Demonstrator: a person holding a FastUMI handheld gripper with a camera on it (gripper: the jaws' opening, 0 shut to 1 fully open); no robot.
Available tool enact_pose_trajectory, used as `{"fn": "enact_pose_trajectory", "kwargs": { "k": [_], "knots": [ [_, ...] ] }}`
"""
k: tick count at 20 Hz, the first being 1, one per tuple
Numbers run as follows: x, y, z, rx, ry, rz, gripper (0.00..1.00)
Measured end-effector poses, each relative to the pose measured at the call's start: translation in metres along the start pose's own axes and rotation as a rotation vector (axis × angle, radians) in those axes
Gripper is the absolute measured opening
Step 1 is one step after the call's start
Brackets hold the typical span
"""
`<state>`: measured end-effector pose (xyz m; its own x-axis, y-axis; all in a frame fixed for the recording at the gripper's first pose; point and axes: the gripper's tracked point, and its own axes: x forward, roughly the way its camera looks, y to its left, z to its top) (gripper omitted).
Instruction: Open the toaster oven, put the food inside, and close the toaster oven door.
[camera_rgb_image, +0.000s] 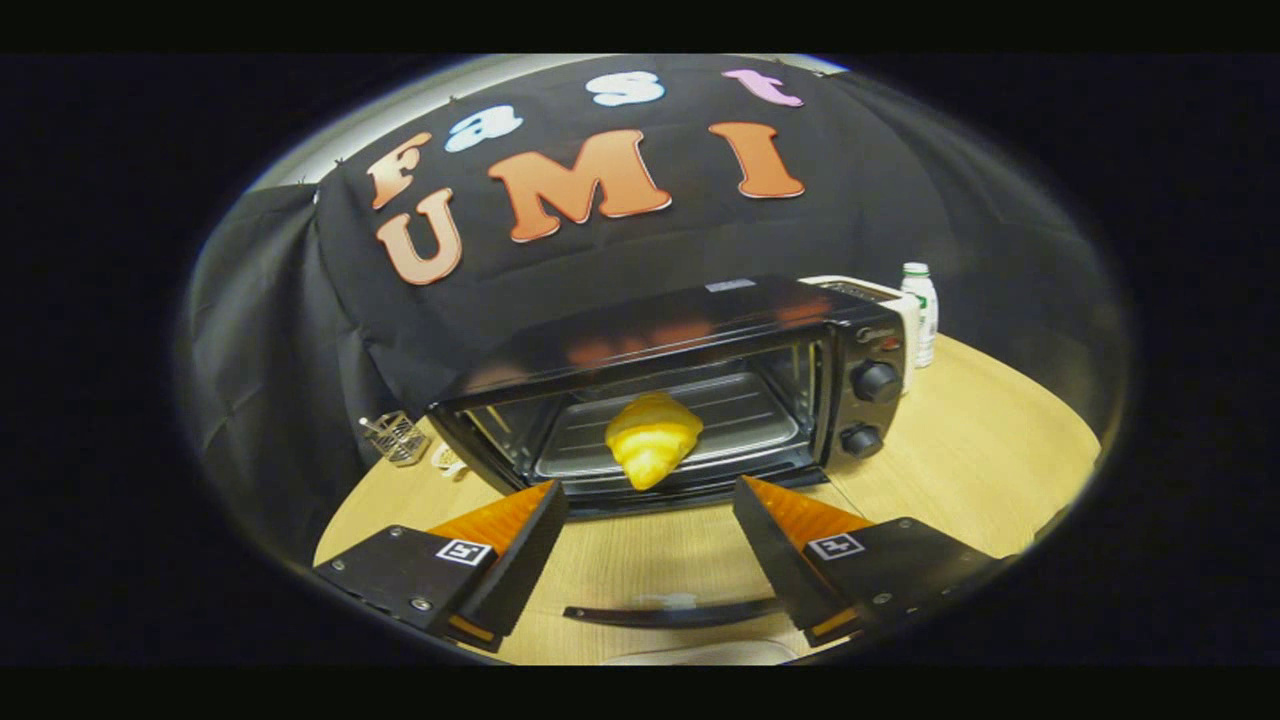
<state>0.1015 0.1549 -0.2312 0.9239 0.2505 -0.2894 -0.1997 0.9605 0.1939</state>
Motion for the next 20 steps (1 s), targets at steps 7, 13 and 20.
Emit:
{"fn": "enact_pose_trajectory", "kwargs": {
  "k": [7,13,20],
  "knots": [
    [-0.050,-0.019,-0.055,-0.050,0.101,-0.056,0.99],
    [-0.047,-0.026,-0.115,-0.085,0.231,-0.097,0.99],
    [-0.028,-0.030,-0.142,-0.128,0.300,-0.113,0.99]
  ]
}}
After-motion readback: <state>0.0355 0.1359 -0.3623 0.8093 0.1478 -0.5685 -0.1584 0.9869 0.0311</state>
